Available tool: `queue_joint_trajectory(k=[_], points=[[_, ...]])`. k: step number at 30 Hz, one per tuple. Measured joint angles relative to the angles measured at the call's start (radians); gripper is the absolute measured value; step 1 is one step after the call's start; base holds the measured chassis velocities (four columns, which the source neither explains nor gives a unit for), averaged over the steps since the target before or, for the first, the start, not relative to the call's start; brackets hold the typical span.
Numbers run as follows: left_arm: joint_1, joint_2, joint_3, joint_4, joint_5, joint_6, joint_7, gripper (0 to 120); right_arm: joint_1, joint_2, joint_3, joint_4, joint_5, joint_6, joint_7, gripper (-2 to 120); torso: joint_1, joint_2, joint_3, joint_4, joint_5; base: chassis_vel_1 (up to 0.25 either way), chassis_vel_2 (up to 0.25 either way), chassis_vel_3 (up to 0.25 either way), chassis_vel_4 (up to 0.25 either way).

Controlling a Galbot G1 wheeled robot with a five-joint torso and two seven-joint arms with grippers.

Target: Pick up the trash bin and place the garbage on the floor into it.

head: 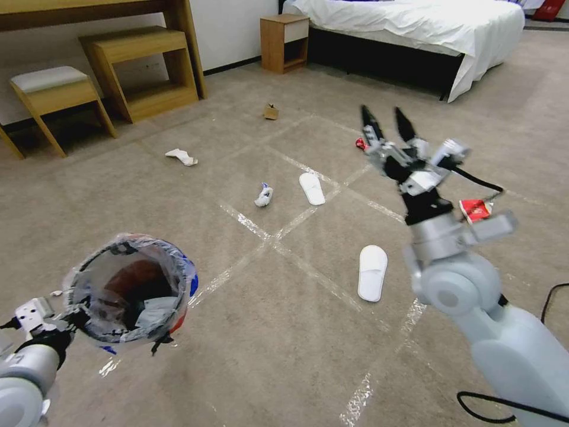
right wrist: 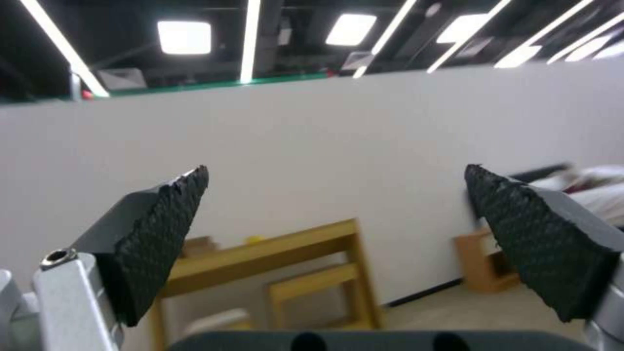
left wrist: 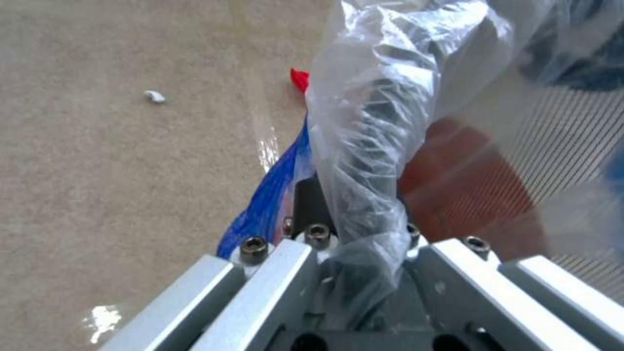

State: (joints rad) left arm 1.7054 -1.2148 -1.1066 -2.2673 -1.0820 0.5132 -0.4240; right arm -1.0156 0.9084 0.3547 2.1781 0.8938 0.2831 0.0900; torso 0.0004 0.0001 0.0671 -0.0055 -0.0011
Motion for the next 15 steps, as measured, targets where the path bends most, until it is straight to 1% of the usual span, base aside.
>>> queue_joint_trajectory(k=[2,4,6,8,9,10,12,14,15], points=[[0.000,-0.002,-0.001,-0.002,0.001,0.000,0.000,1,-0.019,0.003,0.018,0.002,-0.019,0.005,-0.002,100,0.000,0.000,0.000,-0.0002,-0.0003,0.000,0.000,0.000,0.000],[-0.002,-0.009,-0.001,-0.006,0.009,-0.002,0.003,1,-0.110,0.023,0.087,0.017,-0.095,0.032,-0.013,100,0.000,0.000,0.000,-0.0010,0.0002,0.000,0.000,0.000,0.000],[-0.002,-0.010,-0.001,-0.006,0.010,-0.002,0.004,1,-0.119,0.025,0.094,0.019,-0.102,0.034,-0.013,100,0.000,0.000,0.000,-0.0010,0.0002,0.000,0.000,0.000,0.000],[-0.007,-0.016,0.001,-0.002,0.027,-0.009,0.010,1,-0.219,0.054,0.146,0.045,-0.175,0.055,-0.013,100,0.000,0.000,0.000,-0.0005,-0.0002,0.000,0.000,0.000,0.000],[-0.007,-0.016,0.001,-0.002,0.027,-0.009,0.010,1,-0.219,0.054,0.146,0.045,-0.175,0.055,-0.013,100,0.000,0.000,0.000,-0.0005,-0.0002,0.000,0.000,0.000,0.000],[-0.009,-0.018,0.001,0.001,0.030,-0.010,0.010,1,-0.248,0.062,0.159,0.048,-0.203,0.062,-0.014,100,0.000,0.000,0.000,-0.0006,-0.0002,0.000,0.000,0.000,0.000],[-0.016,-0.020,0.004,0.005,0.033,-0.013,0.011,1,-0.340,0.103,0.198,0.049,-0.298,0.085,-0.016,100,0.000,0.000,0.000,-0.0009,-0.0002,0.000,0.000,0.000,0.000],[-0.018,-0.021,0.005,0.006,0.034,-0.014,0.012,1,-0.360,0.114,0.204,0.048,-0.314,0.087,-0.016,100,0.000,0.000,0.000,-0.0008,-0.0002,0.000,0.000,0.000,0.000],[-0.021,-0.022,0.007,0.009,0.037,-0.016,0.014,1,-0.401,0.145,0.208,0.042,-0.355,0.093,-0.002,100,0.000,0.000,0.000,-0.0010,-0.0002,0.000,0.000,0.000,0.000]])
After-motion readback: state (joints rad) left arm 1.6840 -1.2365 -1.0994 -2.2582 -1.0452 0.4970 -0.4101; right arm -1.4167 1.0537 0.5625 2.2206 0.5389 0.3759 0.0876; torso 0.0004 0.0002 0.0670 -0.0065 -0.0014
